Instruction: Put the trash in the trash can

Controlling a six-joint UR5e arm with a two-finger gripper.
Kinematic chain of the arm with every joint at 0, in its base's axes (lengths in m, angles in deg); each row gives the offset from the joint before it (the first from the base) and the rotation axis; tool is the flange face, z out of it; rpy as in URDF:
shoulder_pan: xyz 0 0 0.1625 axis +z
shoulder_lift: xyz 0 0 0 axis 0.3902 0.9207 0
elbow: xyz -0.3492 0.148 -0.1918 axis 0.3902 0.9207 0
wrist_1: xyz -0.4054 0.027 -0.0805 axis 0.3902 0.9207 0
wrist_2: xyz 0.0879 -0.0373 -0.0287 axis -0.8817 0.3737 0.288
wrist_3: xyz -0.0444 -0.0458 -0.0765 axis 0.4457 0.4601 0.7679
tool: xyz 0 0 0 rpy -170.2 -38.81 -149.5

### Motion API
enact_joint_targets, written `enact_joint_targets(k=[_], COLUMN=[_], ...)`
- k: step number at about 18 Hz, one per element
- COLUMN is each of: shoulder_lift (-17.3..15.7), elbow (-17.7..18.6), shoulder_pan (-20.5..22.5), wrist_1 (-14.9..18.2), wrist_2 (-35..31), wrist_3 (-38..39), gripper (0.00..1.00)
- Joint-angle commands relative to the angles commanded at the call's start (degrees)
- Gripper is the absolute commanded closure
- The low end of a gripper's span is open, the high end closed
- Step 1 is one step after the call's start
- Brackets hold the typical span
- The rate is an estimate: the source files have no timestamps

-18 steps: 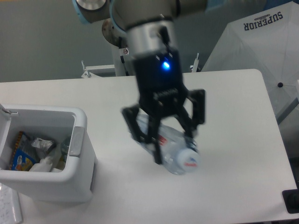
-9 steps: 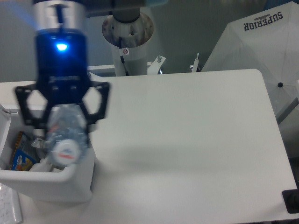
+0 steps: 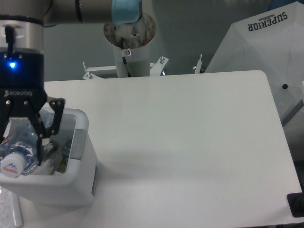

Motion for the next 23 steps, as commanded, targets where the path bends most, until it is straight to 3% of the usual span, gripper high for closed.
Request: enact_joint_targets(k=[5, 6, 8, 10, 14, 20, 23], shoulder_lift=[-1.22, -1.58, -2.45, -3.07, -4.13, -5.45, -5.45], elbow=[4.04, 5.09, 7.02, 8.79, 10.29, 11.60, 14.58], shoulder_pan=[-0.44, -0.44, -0.44, -0.35, 0.78, 13.60, 18.18], wrist_1=[0.09, 0.09, 0.09, 0.09, 0.18, 0.53, 0.61], wrist_2=[-0.09, -0.09, -0.26, -0.26, -0.35, -3.42, -4.04], wrist_3=[-0.79, -1.75, -2.55, -2.90, -4.73, -12.20, -22.37], gripper=[0.34, 0.23, 0.20, 0.05, 0.00, 0.00, 0.00])
